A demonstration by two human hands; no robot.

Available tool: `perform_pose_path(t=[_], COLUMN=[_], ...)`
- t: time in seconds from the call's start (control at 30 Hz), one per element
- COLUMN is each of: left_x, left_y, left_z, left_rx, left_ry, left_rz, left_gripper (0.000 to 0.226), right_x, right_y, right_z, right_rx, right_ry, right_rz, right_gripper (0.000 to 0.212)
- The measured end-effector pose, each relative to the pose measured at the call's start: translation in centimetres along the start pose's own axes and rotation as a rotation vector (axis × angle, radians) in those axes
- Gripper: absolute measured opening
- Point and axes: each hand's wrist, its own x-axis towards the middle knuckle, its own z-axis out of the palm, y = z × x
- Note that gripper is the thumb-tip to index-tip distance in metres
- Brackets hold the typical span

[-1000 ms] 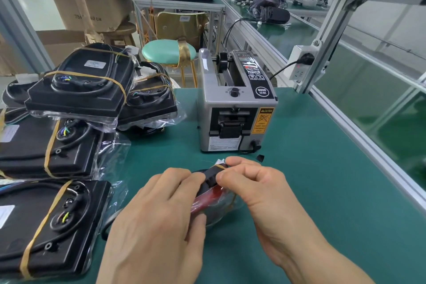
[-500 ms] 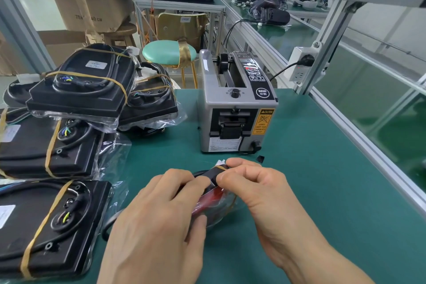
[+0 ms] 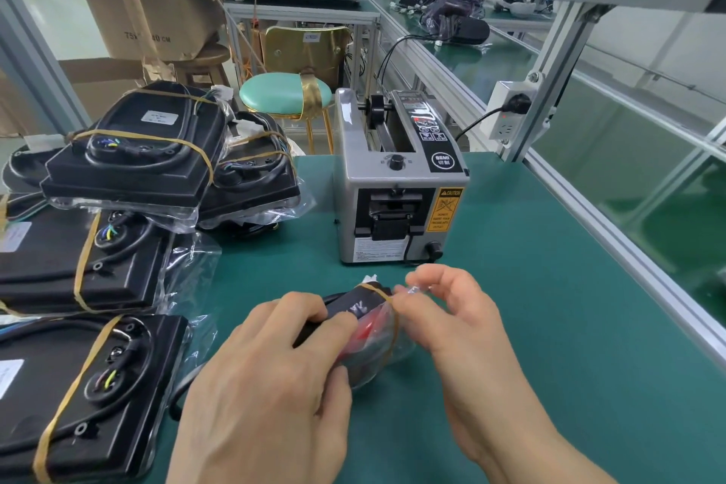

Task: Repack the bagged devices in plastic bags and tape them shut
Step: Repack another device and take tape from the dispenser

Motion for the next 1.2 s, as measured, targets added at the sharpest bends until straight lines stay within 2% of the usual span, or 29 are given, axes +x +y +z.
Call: perform_pose_path(t=[0.07, 0.17, 0.23, 0.33, 0.4, 0.5, 0.57, 0.6, 0.63, 0.67, 0.73, 0.77, 0.9, 0.97, 1.07, 1.2], left_x=[0.0, -0.2, -0.3, -0.5, -0.6, -0.4, -0.3, -0.2, -0.2, -0.1, -0.2, -0.3, -0.9, -1.0, -0.1, 0.5], left_y=[0.0, 0.0, 0.0, -0.1, -0.1, -0.4, -0.9, -1.2, -1.4, -1.7, -2.2, -2.3, -2.4, -2.1, -1.0, -0.1], left_z=[0.0, 0.2, 0.1, 0.2, 0.3, 0.5, 0.5, 0.4, 0.2, 0.0, -0.5, -0.8, -1.0, -1.0, -1.4, -2.0], left_rx=[0.004, 0.009, -0.007, -0.003, 0.009, 0.073, 0.115, 0.111, 0.099, 0.083, 0.004, -0.061, -0.500, -0.694, -0.814, -0.870], left_ry=[0.016, 0.039, 0.064, 0.084, 0.058, -0.026, -0.063, -0.069, -0.069, -0.060, -0.002, 0.040, 0.146, 0.159, 0.148, 0.170], left_rz=[0.005, 0.006, 0.004, 0.013, 0.017, 0.049, 0.074, 0.075, 0.078, 0.079, 0.064, 0.045, -0.140, -0.199, -0.212, -0.244], left_gripper=[0.037, 0.036, 0.033, 0.031, 0.037, 0.050, 0.050, 0.048, 0.046, 0.047, 0.044, 0.042, 0.051, 0.055, 0.061, 0.049], right_x=[-0.1, -0.2, 0.1, 1.2, 1.3, 1.2, 1.9, 2.1, 2.3, 2.5, 2.4, 2.3, 1.9, 1.5, 1.0, 0.7], right_y=[0.1, 0.4, 0.4, 0.5, 0.6, 1.0, 1.4, 1.6, 1.9, 2.1, 2.8, 2.9, 1.4, 0.3, -1.5, -1.9], right_z=[0.0, 0.8, 1.1, 0.1, -0.3, -0.3, -1.0, -1.6, -2.3, -2.9, -3.6, -3.8, -4.3, -4.5, -4.2, -4.2], right_rx=[-0.007, -0.220, -0.289, -0.221, -0.183, -0.272, -0.251, -0.194, -0.147, -0.133, -0.213, -0.237, -0.178, -0.258, -0.352, -0.306], right_ry=[-0.042, -0.121, -0.118, -0.050, -0.092, -0.169, -0.147, -0.180, -0.276, -0.413, -0.638, -0.672, -0.551, -0.468, -0.420, -0.435], right_rz=[-0.025, -0.096, -0.130, -0.146, -0.130, -0.178, -0.188, -0.157, -0.104, -0.056, -0.043, -0.094, -0.315, -0.479, -0.714, -0.722], right_gripper=[0.024, 0.040, 0.032, 0.009, 0.006, 0.031, 0.022, 0.017, 0.022, 0.037, 0.070, 0.072, 0.062, 0.062, 0.052, 0.052])
